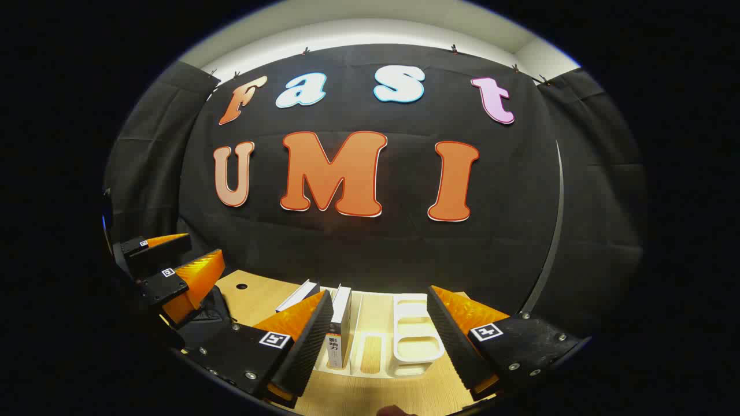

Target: Open the schoolbag, grab two books from the bookshelf and put them into the schoolbag.

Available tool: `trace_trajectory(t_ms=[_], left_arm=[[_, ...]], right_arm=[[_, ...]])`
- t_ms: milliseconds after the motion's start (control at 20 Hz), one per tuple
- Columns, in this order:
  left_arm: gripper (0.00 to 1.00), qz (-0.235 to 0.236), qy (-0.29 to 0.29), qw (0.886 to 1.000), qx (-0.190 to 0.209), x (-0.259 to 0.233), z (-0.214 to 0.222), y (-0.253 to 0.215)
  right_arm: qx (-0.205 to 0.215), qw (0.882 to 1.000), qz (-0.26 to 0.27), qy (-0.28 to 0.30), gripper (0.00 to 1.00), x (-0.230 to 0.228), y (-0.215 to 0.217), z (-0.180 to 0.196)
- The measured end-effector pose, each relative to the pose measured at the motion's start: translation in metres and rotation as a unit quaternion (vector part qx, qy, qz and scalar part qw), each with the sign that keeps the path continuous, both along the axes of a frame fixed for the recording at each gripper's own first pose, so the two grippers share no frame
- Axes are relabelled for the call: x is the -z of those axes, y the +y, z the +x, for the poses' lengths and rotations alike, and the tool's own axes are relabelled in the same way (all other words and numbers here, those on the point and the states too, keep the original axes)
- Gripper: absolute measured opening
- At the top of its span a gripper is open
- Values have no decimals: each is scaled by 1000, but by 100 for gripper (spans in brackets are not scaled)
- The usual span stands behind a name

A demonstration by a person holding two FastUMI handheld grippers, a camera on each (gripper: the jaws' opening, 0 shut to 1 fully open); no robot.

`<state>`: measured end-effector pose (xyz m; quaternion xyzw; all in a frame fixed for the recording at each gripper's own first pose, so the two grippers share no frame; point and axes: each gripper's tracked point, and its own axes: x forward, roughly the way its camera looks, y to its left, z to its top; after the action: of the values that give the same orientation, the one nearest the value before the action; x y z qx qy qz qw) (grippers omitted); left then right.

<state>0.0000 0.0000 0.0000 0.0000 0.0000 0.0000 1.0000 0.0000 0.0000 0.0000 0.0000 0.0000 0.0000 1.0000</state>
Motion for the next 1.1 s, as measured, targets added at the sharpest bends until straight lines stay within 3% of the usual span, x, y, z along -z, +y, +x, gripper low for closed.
trace_trajectory(t_ms=[1100], left_arm=[[93, 24, -4, 1000, -1, 0, -7, 1]], right_arm=[[-4, 1000, -3, 11, 97, 9, 2, -4]])
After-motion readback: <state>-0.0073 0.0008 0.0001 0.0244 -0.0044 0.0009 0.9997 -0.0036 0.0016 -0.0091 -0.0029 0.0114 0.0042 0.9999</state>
